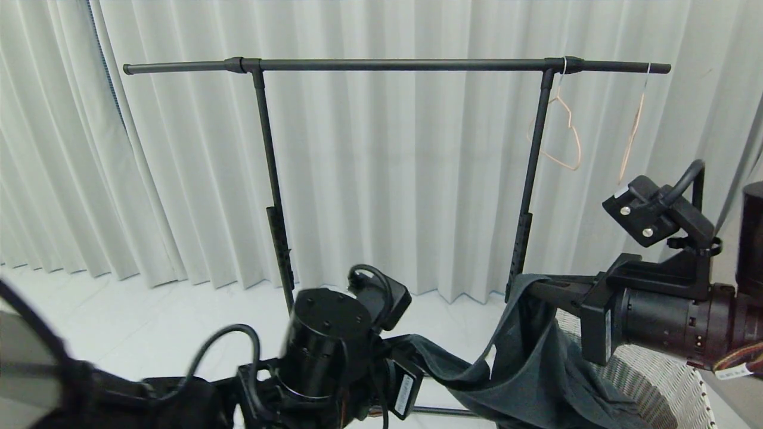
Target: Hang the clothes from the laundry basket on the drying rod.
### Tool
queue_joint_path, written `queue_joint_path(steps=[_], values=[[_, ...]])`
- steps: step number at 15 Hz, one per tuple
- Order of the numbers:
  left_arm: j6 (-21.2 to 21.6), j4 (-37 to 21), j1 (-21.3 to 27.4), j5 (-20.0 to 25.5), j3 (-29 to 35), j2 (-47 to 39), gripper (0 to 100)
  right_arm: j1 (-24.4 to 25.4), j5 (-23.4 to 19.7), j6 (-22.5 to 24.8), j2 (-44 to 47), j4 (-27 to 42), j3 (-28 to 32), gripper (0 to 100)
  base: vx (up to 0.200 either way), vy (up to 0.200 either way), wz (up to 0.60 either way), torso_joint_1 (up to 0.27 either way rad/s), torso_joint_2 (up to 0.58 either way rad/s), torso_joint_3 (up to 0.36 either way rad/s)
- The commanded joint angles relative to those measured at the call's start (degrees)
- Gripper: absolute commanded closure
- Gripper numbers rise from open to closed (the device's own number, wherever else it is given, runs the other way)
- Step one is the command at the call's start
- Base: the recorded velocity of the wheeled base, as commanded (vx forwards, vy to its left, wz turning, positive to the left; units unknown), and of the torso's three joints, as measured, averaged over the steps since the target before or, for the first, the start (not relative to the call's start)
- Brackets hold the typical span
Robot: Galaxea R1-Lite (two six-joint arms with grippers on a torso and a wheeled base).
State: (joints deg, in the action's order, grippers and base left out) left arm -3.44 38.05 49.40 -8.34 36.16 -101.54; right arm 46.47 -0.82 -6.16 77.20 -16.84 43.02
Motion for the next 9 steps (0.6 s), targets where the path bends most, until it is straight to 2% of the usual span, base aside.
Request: queue_joint_path(steps=[1,2,3,5,7,9], values=[[0.0,-20.4,-1.1,-2.9,10.4,22.0,100,-0.1,0.3,0.1,-0.8,-0.3,1.9,100,0.0,0.0,0.0,0.0,0.0,0.0],[0.0,-24.0,-1.1,-3.4,13.1,23.8,100,-0.1,0.3,0.1,-0.8,-0.5,2.8,100,0.0,0.0,0.0,0.0,0.0,0.0],[0.0,-33.4,-1.1,-5.4,20.8,27.4,100,0.0,0.2,0.2,-0.8,-2.8,5.3,100,0.0,0.0,0.0,0.0,0.0,0.0],[0.5,-41.4,-1.0,-9.2,31.5,28.3,100,0.0,0.0,1.7,-0.9,-4.1,8.8,100,0.0,0.0,0.0,0.0,0.0,0.0],[7.0,-46.0,-1.0,-13.9,37.3,28.4,100,0.0,0.2,3.6,-1.3,-4.1,12.3,100,0.0,0.0,0.0,0.0,0.0,0.0],[13.5,-46.2,-1.1,-15.7,38.6,28.5,100,-0.3,0.3,5.5,-2.7,-3.2,14.5,100,0.0,0.0,0.0,0.0,0.0,0.0]])
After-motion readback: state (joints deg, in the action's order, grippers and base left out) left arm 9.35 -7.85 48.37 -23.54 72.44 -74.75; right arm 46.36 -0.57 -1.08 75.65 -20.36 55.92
